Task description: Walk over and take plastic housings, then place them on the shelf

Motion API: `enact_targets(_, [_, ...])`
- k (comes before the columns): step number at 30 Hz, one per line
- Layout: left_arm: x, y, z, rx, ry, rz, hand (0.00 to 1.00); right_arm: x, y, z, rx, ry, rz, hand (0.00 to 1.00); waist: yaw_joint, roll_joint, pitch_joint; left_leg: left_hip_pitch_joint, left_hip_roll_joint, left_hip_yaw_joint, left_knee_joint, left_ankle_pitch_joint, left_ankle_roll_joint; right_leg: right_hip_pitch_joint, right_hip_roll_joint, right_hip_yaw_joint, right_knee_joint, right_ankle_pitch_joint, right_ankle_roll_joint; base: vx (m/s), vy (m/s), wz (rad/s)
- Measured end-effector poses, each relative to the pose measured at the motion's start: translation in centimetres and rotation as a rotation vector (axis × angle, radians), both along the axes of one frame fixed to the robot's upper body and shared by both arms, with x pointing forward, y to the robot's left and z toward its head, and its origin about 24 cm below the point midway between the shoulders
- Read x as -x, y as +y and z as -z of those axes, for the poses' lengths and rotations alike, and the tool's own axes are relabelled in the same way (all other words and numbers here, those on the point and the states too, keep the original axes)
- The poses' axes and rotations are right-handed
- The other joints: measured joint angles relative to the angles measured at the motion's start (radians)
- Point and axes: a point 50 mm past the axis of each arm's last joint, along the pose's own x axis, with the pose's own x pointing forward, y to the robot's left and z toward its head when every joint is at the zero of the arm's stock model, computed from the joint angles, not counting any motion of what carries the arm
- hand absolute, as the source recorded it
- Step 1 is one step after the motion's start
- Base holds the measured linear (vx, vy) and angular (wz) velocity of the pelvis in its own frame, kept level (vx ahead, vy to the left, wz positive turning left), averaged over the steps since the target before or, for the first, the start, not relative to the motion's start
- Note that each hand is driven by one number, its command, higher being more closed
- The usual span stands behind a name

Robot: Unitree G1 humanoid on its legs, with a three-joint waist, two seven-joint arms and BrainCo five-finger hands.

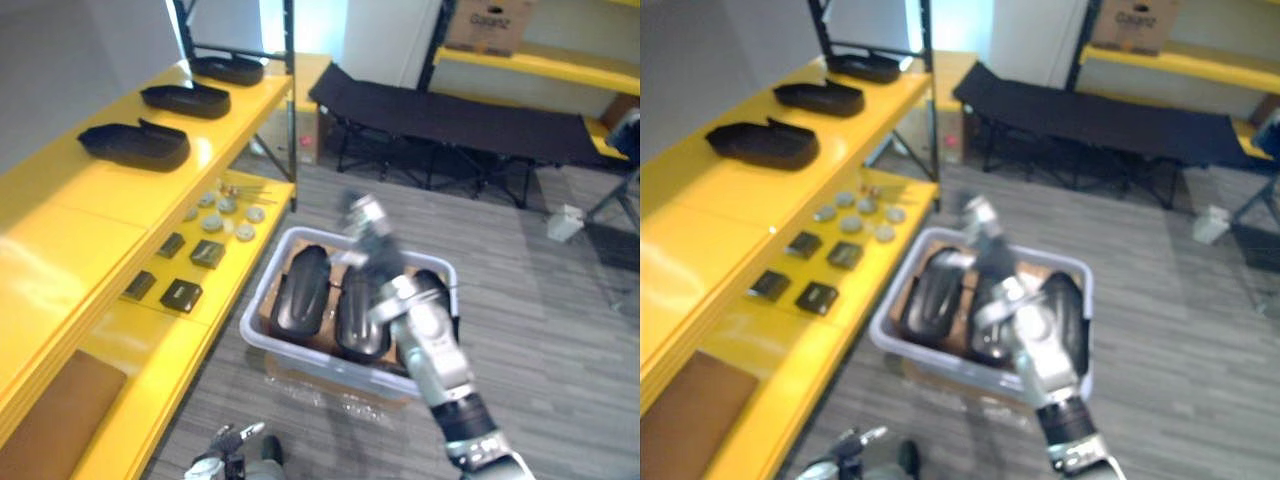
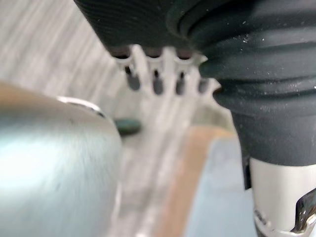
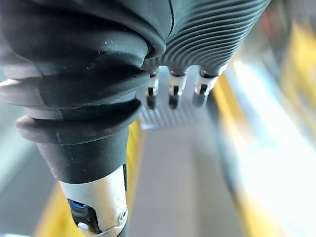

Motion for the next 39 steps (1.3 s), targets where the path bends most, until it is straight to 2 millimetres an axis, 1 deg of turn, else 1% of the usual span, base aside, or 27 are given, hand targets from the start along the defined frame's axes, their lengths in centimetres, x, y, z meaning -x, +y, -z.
enact_targets(1, [-0.4, -0.1, -0.2, 0.002, -0.017, 0.001, 0.00, -0.1, -1.2, -0.4, 0.004, -0.010, 0.076, 0.00, -0.008, 0.006, 0.025, -0.018, 0.001, -0.001, 0.000, 0.000, 0.000, -0.021, 0.001, 0.002, 0.005, 0.000, 0.003, -0.25, 0.038, -0.12])
enact_targets(2, [-1.5, -0.3, -0.6, 0.004, -0.055, 0.017, 0.00, -0.1, -3.7, -1.0, -0.002, -0.017, 0.209, 0.00, -0.020, 0.020, 0.072, -0.058, 0.002, -0.001, 0.003, 0.005, -0.006, -0.065, -0.001, 0.010, 0.009, -0.002, 0.007, -0.26, 0.052, -0.15])
enact_targets(3, [-2.6, -0.6, -1.1, 0.012, -0.109, 0.023, 0.00, 0.1, -6.0, -1.2, -0.003, -0.014, 0.337, 0.00, -0.023, 0.027, 0.119, -0.098, 0.004, -0.007, 0.031, 0.016, 0.007, -0.103, 0.002, 0.028, 0.010, 0.005, 0.018, -0.17, 0.037, -0.24])
enact_targets(4, [-3.0, -0.7, -1.4, 0.018, -0.138, 0.019, 0.00, 0.2, -7.1, -1.3, -0.003, -0.010, 0.400, 0.00, -0.023, 0.039, 0.142, -0.122, 0.014, -0.015, 0.060, 0.016, 0.014, -0.117, 0.008, 0.033, 0.014, 0.012, 0.023, -0.11, 0.005, -0.45])
enact_targets(5, [-3.9, -0.8, -1.9, 0.030, -0.189, 0.010, 0.00, 0.4, -8.4, -1.1, -0.020, 0.008, 0.485, 0.00, -0.025, 0.041, 0.192, -0.136, 0.022, -0.010, 0.095, 0.024, 0.016, -0.124, 0.020, 0.053, 0.014, 0.027, 0.026, -0.08, -0.004, -0.46])
enact_targets(6, [-4.2, -0.6, -2.2, 0.019, -0.220, 0.014, 0.00, 0.2, -9.3, -0.3, -0.045, 0.049, 0.547, 0.00, -0.029, 0.030, 0.203, -0.155, 0.024, 0.000, 0.109, 0.024, 0.016, -0.146, 0.020, 0.069, 0.014, 0.048, 0.023, -0.06, 0.007, -0.41])
enact_targets(7, [-4.4, -0.6, -2.3, 0.018, -0.232, 0.011, 0.00, 0.2, -9.7, 0.0, -0.050, 0.066, 0.575, 0.00, -0.029, 0.026, 0.205, -0.168, 0.026, 0.001, 0.121, 0.023, 0.016, -0.157, 0.021, 0.076, 0.014, 0.054, 0.022, -0.01, 0.015, -0.29])
enact_targets(8, [-4.7, -0.6, -2.5, 0.023, -0.254, -0.001, 0.00, 0.1, -10.6, 0.4, -0.056, 0.092, 0.627, 0.00, -0.028, 0.021, 0.207, -0.195, 0.031, 0.005, 0.145, 0.018, 0.023, -0.177, 0.026, 0.087, 0.013, 0.077, 0.016, 0.04, -0.007, -0.17])
enact_targets(10, [-5.1, -0.6, -2.8, 0.025, -0.280, -0.016, 0.00, -0.7, -11.6, 0.3, -0.055, 0.128, 0.691, 0.00, -0.022, 0.021, 0.207, -0.246, 0.045, 0.004, 0.181, 0.011, 0.030, -0.213, 0.036, 0.087, 0.011, 0.094, 0.015, 0.04, -0.026, -0.13])
enact_targets(13, [-6.2, -0.5, -3.5, 0.003, -0.330, -0.028, 0.00, -2.2, -13.1, -0.7, -0.053, 0.162, 0.780, 0.00, -0.002, 0.022, 0.209, -0.330, 0.073, -0.005, 0.245, -0.004, 0.028, -0.272, 0.063, 0.086, 0.014, 0.113, 0.014, 0.01, -0.048, -0.10])
enact_targets(16, [-7.0, -0.9, -3.9, 0.012, -0.366, -0.074, 0.00, -2.7, -15.1, -1.9, -0.036, 0.177, 0.882, 0.00, 0.015, 0.042, 0.221, -0.382, 0.083, -0.028, 0.290, -0.018, 0.028, -0.309, 0.071, 0.077, 0.037, 0.110, 0.008, -0.01, -0.023, 0.03])
enact_targets(17, [-7.3, -1.2, -4.0, 0.012, -0.377, -0.080, 0.00, -2.7, -15.7, -2.4, -0.031, 0.168, 0.912, 0.00, 0.019, 0.053, 0.227, -0.399, 0.083, -0.033, 0.300, -0.021, 0.029, -0.322, 0.070, 0.073, 0.046, 0.109, 0.006, -0.02, 0.005, 0.19])
enact_targets(18, [-7.6, -1.6, -4.1, 0.020, -0.385, -0.080, 0.00, -2.6, -16.4, -3.2, -0.026, 0.161, 0.951, 0.00, 0.018, 0.073, 0.238, -0.420, 0.078, -0.052, 0.311, -0.025, 0.029, -0.334, 0.066, 0.060, 0.058, 0.103, 0.006, -0.04, 0.018, 0.25])
enact_targets(19, [-8.0, -1.9, -4.2, 0.036, -0.390, -0.078, 0.00, -2.5, -17.2, -3.4, -0.018, 0.169, 0.987, 0.00, 0.020, 0.088, 0.246, -0.435, 0.070, -0.064, 0.312, -0.028, 0.027, -0.354, 0.059, 0.050, 0.077, 0.094, 0.007, -0.05, 0.024, 0.25])
enact_targets(20, [-8.0, -2.0, -4.3, 0.042, -0.393, -0.079, 0.00, -2.6, -17.4, -3.3, -0.018, 0.184, 1.000, 0.00, 0.023, 0.094, 0.249, -0.441, 0.067, -0.069, 0.313, -0.028, 0.027, -0.362, 0.055, 0.048, 0.089, 0.088, 0.006, -0.07, 0.022, 0.24])
enact_targets(21, [-8.2, -2.3, -4.3, 0.050, -0.400, -0.078, 0.00, -2.7, -17.8, -3.0, -0.011, 0.219, 1.018, 0.00, 0.024, 0.107, 0.256, -0.453, 0.060, -0.083, 0.320, -0.028, 0.027, -0.375, 0.049, 0.038, 0.106, 0.077, 0.008, -0.04, 0.012, 0.18])
enact_targets(22, [-8.3, -2.5, -4.4, 0.054, -0.404, -0.072, 0.00, -2.6, -18.1, -2.7, -0.006, 0.240, 1.029, 0.00, 0.028, 0.114, 0.260, -0.457, 0.056, -0.088, 0.324, -0.028, 0.027, -0.379, 0.044, 0.034, 0.112, 0.071, 0.008, -0.06, 0.018, 0.26])
enact_targets(23, [-8.4, -2.9, -4.4, 0.065, -0.406, -0.069, 0.00, -2.7, -18.5, -2.2, 0.002, 0.278, 1.048, 0.00, 0.029, 0.125, 0.265, -0.465, 0.050, -0.102, 0.326, -0.028, 0.027, -0.389, 0.036, 0.027, 0.129, 0.055, 0.003, -0.05, 0.017, 0.20])
enact_targets(25, [-8.6, -3.1, -4.5, 0.091, -0.410, -0.088, 0.00, -2.7, -19.0, -1.7, 0.015, 0.323, 1.062, 0.00, 0.039, 0.135, 0.267, -0.481, 0.041, -0.116, 0.328, -0.028, 0.027, -0.410, 0.030, 0.026, 0.146, 0.047, 0.004, -0.02, 0.010, 0.12])
enact_targets(27, [-9.0, -3.5, -4.7, 0.109, -0.421, -0.069, 0.00, -2.4, -20.0, -1.8, 0.041, 0.345, 1.079, 0.00, 0.047, 0.157, 0.276, -0.504, 0.036, -0.131, 0.344, -0.029, 0.029, -0.427, 0.025, 0.015, 0.169, 0.040, 0.009, 0.01, -0.005, 0.15])
enact_targets(29, [-9.0, -3.8, -4.7, 0.144, -0.423, -0.082, 0.00, -2.4, -20.4, -2.3, 0.051, 0.344, 1.081, 0.00, 0.050, 0.167, 0.281, -0.513, 0.034, -0.137, 0.346, -0.025, 0.033, -0.438, 0.019, 0.003, 0.189, 0.031, 0.009, 0.01, -0.016, 0.13])
enact_targets(34, [-9.2, -4.1, -4.8, 0.184, -0.435, -0.082, 0.00, -3.1, -19.8, -3.4, 0.074, 0.330, 1.051, 0.00, 0.054, 0.171, 0.282, -0.539, 0.034, -0.148, 0.369, -0.026, 0.034, -0.476, 0.010, -0.003, 0.255, -0.003, 0.005, 0.02, -0.040, 0.06])
enact_targets(39, [-9.4, -4.3, -4.9, 0.210, -0.456, -0.084, 0.00, -3.1, -20.1, -3.4, 0.097, 0.363, 1.043, 0.00, 0.059, 0.173, 0.283, -0.564, 0.031, -0.172, 0.390, -0.029, 0.030, -0.502, 0.000, -0.021, 0.314, -0.036, -0.003, -0.01, -0.037, 0.13])
